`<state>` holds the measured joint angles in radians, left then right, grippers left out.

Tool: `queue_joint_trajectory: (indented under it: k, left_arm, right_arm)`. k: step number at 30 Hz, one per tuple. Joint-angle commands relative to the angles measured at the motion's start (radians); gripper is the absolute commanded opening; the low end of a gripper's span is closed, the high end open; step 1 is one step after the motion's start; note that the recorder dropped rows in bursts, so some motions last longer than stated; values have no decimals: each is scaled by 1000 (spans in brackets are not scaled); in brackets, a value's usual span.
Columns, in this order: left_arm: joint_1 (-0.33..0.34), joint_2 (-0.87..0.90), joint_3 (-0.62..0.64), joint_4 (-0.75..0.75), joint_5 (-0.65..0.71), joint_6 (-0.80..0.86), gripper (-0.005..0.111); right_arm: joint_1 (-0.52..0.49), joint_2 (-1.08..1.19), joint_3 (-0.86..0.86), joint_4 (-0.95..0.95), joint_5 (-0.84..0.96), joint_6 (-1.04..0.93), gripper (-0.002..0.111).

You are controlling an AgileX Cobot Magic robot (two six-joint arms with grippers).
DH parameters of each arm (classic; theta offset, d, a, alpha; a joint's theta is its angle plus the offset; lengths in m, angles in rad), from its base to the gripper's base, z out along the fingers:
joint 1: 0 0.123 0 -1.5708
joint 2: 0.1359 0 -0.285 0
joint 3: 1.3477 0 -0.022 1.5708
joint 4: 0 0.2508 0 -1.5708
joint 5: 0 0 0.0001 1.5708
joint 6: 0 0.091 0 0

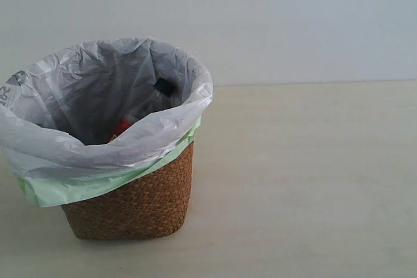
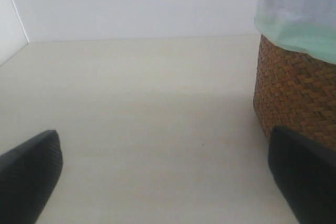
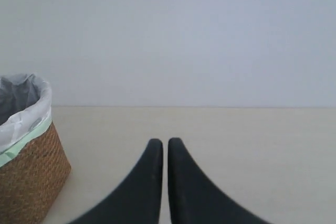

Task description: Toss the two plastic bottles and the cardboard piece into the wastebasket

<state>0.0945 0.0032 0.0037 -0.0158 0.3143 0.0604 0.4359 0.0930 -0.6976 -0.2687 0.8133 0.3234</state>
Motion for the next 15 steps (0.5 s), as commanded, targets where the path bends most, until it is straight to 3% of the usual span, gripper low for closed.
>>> queue_joint_trajectory:
  k: [1,7,11,15]
  left_arm:
    - [-5,-3,-4,-2,-7,-9,108]
    - [-5,-3,-4,-2,-7,-9,108]
    - [-5,-3,-4,-2,-7,-9,108]
    - [-5,-3,-4,-2,-7,-9,108]
  right_arm:
    - [-94,-72,124,45,-158,-12,1]
    - [-190,-93,322,138,-640,-12,1]
    - [-228,-93,421,166,-832,-35,1]
    - [-244,-93,531,292,-943,-223,1]
